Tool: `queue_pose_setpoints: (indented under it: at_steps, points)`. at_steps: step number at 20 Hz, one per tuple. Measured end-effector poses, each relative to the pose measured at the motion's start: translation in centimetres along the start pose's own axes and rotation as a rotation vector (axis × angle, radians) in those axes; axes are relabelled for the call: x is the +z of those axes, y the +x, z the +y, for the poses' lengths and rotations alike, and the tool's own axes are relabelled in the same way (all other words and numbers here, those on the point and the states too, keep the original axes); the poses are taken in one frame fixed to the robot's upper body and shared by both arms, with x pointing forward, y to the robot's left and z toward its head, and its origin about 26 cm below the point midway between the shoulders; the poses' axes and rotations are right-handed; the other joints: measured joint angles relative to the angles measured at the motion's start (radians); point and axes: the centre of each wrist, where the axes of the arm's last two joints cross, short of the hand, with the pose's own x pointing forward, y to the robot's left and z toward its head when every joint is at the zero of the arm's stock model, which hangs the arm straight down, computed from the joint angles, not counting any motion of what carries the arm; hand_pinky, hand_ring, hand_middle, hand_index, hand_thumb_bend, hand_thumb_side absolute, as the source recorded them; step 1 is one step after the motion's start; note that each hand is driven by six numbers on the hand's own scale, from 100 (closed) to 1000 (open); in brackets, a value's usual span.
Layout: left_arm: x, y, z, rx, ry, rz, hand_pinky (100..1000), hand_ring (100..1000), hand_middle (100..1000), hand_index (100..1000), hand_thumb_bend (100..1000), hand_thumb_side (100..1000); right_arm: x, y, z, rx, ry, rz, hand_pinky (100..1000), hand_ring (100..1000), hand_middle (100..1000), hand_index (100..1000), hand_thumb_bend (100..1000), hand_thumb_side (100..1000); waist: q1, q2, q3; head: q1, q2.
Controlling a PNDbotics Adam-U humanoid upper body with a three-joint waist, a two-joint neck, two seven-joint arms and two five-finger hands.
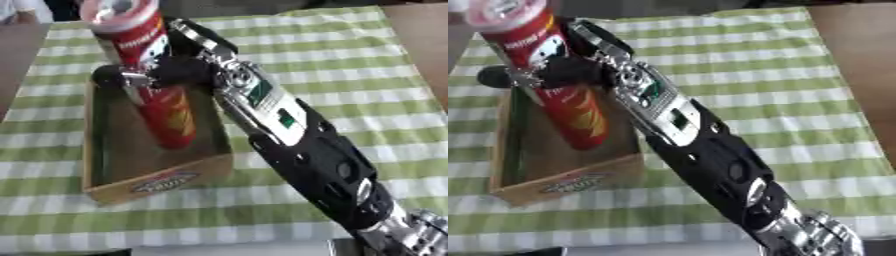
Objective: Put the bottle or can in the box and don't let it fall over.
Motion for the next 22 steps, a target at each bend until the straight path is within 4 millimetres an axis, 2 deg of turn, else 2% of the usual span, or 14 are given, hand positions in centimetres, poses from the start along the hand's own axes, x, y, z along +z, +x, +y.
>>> queue_pose_setpoints:
  at_steps: [5,12,22]
  points:
    - [0.0,0.0,0.0,0.0,0.0,0.0,938,636,753,759,389,206,0.0,-0.1,-0.1,0.074,0.003,0.028,1000,1000,1000,1000,1000,541,-0.001,0.0,-0.002,0.005,0.0]
    - [0.0,0.0,0.0,-0.004,0.001,-0.003,938,635,753,759,385,207,0.5,0.6,-1.1,0.091,-0.02,0.018,1000,1000,1000,1000,1000,541,-0.002,-0.002,-0.013,0.013,0.0]
    - [0.0,0.0,0.0,-0.011,-0.002,-0.004,937,634,752,760,386,203,2.8,3.9,-3.7,0.077,-0.09,-0.073,1000,1000,1000,998,1000,541,-0.001,-0.011,-0.035,0.03,0.0]
